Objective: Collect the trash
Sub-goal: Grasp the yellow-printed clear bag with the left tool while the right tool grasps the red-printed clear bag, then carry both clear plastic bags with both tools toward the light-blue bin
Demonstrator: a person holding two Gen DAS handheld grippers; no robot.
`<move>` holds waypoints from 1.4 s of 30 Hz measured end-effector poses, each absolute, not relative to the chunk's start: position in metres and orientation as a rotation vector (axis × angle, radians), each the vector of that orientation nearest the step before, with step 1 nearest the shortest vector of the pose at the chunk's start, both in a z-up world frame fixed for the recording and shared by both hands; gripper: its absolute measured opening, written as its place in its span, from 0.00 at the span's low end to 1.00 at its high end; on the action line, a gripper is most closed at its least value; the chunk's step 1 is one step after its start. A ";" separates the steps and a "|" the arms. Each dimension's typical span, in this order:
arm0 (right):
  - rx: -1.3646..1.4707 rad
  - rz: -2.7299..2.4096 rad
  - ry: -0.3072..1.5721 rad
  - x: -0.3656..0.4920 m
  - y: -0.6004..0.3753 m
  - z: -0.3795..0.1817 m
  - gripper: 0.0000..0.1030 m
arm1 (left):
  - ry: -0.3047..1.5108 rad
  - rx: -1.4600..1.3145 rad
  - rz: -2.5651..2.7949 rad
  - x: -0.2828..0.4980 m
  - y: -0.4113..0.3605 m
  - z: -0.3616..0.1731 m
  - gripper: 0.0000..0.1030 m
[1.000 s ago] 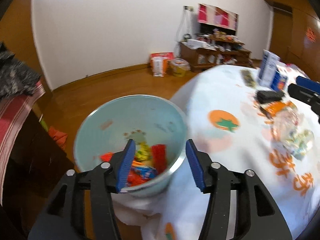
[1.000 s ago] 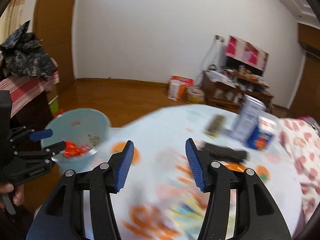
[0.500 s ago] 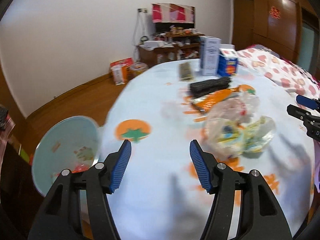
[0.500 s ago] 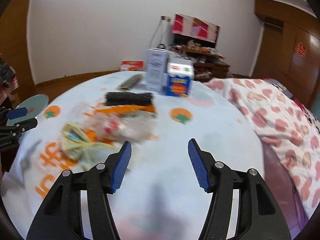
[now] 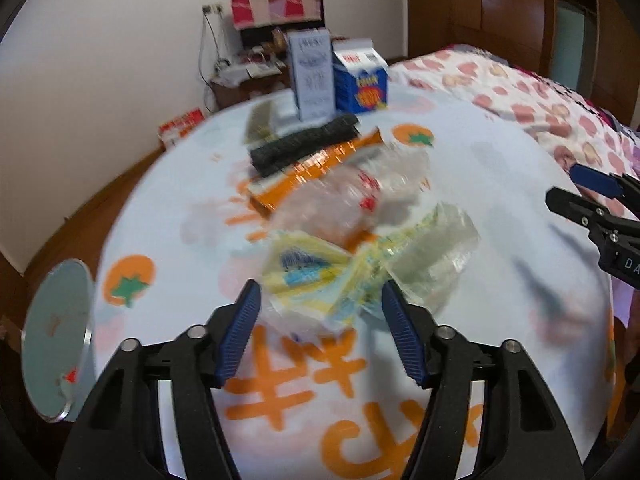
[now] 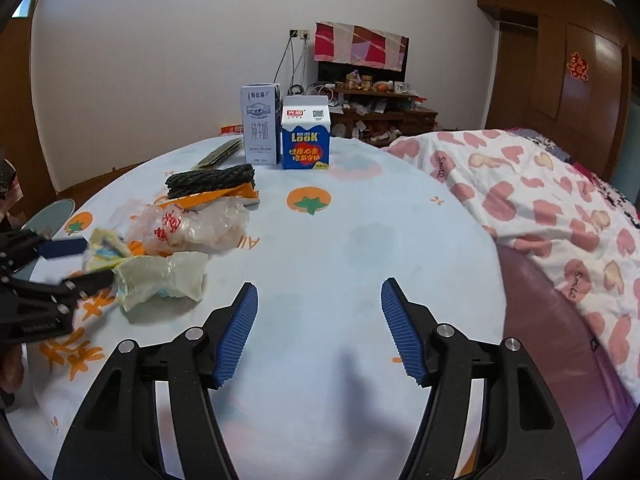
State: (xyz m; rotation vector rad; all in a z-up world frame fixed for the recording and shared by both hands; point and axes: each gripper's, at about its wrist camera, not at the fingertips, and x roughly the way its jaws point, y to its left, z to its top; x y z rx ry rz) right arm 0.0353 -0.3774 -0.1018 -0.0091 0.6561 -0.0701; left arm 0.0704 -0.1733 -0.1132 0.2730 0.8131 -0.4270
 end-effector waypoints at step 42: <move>-0.052 0.188 0.880 0.153 -0.281 -0.119 0.08 | 0.753 0.102 -0.153 0.083 -0.005 -0.080 0.05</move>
